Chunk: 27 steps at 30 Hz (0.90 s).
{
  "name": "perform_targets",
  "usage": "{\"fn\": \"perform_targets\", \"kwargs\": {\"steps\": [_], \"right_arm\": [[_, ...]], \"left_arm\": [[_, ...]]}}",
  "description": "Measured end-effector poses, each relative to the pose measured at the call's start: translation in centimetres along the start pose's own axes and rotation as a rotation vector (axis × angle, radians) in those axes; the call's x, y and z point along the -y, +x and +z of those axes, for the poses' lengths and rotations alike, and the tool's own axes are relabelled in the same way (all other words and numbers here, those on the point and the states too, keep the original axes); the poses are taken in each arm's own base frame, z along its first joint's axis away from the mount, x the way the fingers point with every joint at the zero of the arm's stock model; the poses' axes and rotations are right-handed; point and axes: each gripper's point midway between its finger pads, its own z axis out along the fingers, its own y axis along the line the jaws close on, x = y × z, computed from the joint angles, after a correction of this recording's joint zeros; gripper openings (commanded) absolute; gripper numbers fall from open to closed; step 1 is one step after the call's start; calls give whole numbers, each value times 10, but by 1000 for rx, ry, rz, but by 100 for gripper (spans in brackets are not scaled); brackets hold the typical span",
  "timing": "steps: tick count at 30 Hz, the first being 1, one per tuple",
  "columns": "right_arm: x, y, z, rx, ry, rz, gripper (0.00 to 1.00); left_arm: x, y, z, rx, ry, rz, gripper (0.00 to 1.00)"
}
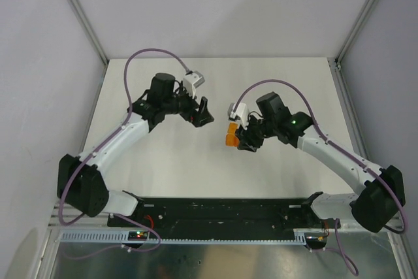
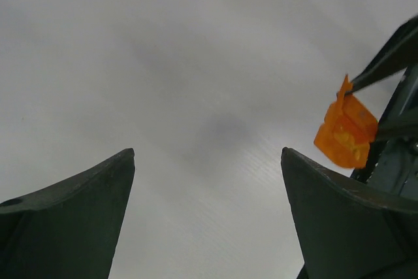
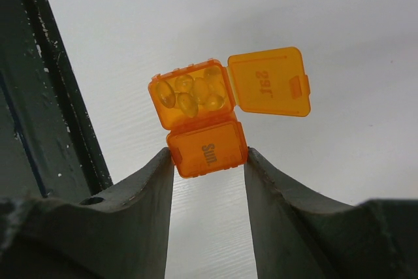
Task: Sort the pills into containers
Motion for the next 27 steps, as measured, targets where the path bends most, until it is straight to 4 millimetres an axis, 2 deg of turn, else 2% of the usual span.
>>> {"fn": "perform_targets", "kwargs": {"steps": [5,14,20,27], "right_arm": [[-7,-6,-7,11,-23,-12,1],[-14,-10,-11,10,-51,-19,0],[-14,-15,-13,19,-51,-24,0],[-15,-14,-13,14,-53,-21,0]], "left_arm": [[10,-12,22,0,97,-102,92],[43,5,47,-86,240,-212,91],[60,-3,50,-87,307,-209,91],[81,-3,48,-99,384,-196,90]]}}
